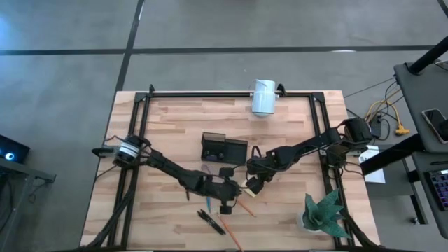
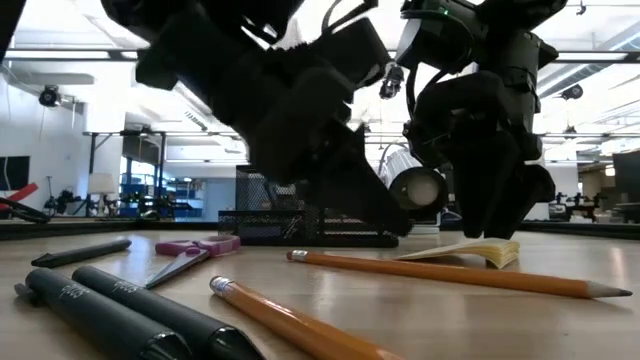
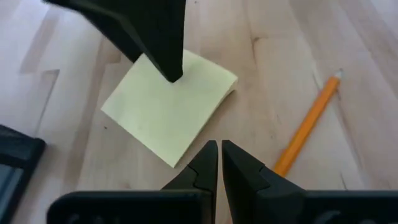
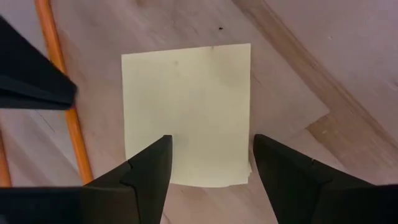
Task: Pick and place office supplies into organizer
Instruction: Put the yellow sticky notes into the black desk organizer
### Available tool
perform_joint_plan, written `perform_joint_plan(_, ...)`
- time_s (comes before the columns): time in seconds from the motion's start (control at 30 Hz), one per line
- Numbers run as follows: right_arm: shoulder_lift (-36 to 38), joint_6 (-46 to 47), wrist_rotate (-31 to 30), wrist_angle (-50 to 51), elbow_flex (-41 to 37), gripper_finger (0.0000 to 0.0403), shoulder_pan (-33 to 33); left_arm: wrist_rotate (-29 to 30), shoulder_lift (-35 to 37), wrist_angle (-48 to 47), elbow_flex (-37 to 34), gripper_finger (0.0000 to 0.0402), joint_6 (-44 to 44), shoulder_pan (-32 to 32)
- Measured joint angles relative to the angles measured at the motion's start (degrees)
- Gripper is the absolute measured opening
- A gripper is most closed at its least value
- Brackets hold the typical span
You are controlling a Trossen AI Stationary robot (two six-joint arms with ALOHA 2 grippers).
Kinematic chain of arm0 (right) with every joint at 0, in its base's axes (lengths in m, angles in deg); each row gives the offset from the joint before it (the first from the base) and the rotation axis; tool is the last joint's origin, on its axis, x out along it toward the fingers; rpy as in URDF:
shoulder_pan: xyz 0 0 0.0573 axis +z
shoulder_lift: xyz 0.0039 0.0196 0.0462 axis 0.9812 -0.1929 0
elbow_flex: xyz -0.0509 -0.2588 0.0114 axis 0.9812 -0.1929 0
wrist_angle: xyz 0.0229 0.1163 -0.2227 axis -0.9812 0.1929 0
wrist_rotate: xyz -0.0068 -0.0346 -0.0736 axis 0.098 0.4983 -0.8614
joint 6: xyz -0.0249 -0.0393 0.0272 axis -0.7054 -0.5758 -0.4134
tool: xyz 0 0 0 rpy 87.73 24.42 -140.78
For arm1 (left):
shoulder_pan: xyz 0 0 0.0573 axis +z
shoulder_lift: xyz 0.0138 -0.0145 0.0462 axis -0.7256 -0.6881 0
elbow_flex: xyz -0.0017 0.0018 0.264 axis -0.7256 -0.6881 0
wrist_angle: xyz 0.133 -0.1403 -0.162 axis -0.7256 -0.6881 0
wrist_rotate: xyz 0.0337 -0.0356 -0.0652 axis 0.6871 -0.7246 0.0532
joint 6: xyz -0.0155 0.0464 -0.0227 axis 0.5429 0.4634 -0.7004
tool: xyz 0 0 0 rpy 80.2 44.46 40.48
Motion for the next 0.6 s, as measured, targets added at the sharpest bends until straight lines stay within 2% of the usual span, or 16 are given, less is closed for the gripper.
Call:
perform_joint_plan(0.2,-0.04,1.25,1.4,-3.89,0.0,0.0203,0.0,1.22,-3.07,1.59,-0.08,0.0006,-8.15,0.11)
perform_joint_plan(0.6,-0.04,2.27,2.06,-5.01,-0.07,0.0195,-0.09,2.54,-5.98,3.76,0.77,0.0006,-9.85,0.37)
